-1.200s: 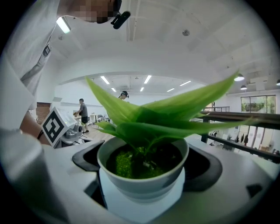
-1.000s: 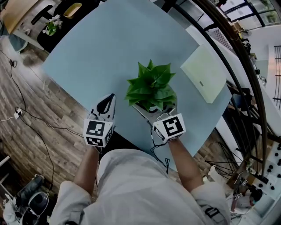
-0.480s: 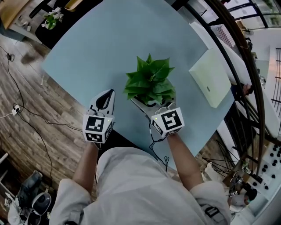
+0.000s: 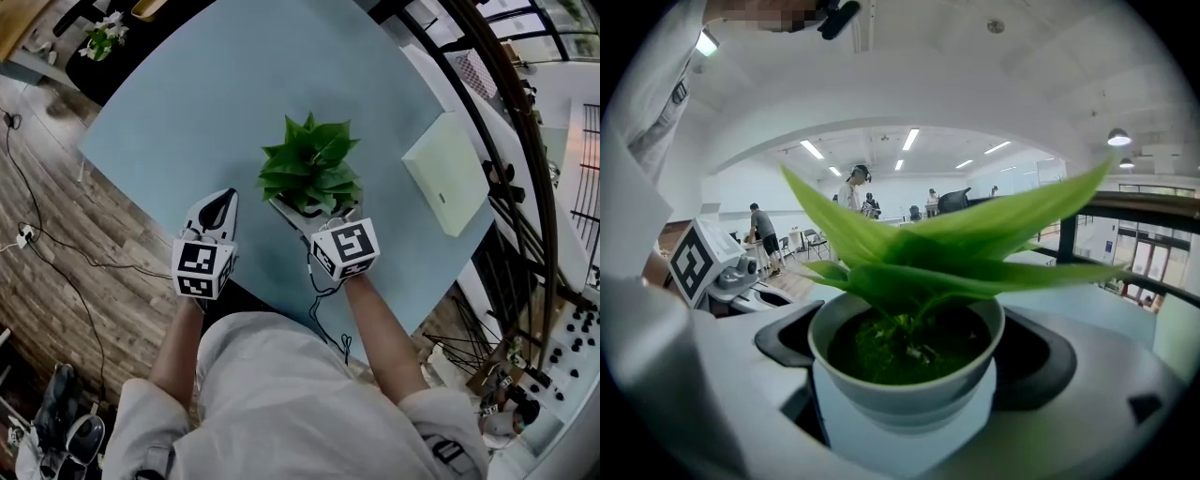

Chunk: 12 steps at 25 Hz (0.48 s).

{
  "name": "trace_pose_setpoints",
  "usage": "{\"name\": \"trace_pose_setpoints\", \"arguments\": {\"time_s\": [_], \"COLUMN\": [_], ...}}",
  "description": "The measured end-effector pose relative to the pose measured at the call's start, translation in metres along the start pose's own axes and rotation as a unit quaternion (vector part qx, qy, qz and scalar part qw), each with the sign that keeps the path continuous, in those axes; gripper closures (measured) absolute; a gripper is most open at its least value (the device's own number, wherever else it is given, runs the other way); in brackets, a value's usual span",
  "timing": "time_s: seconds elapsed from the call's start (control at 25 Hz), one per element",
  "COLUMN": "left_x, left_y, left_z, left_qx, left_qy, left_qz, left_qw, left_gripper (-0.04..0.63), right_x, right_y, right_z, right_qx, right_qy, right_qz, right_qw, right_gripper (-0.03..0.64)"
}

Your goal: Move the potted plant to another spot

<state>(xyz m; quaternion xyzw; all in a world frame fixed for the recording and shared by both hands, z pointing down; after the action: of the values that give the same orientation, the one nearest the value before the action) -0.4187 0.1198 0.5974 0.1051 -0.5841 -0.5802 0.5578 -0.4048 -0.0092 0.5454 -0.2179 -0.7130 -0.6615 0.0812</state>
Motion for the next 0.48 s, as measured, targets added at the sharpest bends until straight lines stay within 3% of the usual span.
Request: {"name": "trace_pose_setpoints", "arguments": {"time_s": [0.2,0.48], "left_x": [0.021,0.041], "left_y": [0.001,0.001], "left_z": [0.001,-0.002], "left_qx": [0.002,0.013], "left_qy": [0.006,0.028], "left_qz": [0.011,0.030], "left_qw": [0.9999,0.9991], "left_gripper": [0.583,0.583], "right_x": [0.011,0.025], "right_y": [0.005,0.023], "right_z": [-0.017,-0.043], "right_qx": [0.013,0.030], "right_qy": [0.013,0.066], "right_qz": [0.007,0.023], "right_qw": [1.000,0.997], "right_gripper": [0.069,0.069]}}
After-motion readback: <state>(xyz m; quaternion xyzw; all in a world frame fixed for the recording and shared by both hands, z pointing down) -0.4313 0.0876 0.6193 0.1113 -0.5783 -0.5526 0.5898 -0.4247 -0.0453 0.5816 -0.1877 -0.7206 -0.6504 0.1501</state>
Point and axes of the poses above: the fingertips, and each gripper's own axes: x forward along the fingers, z to its left, y out of its underside, the point moved 1 cm from there along -x, backward along the fingers
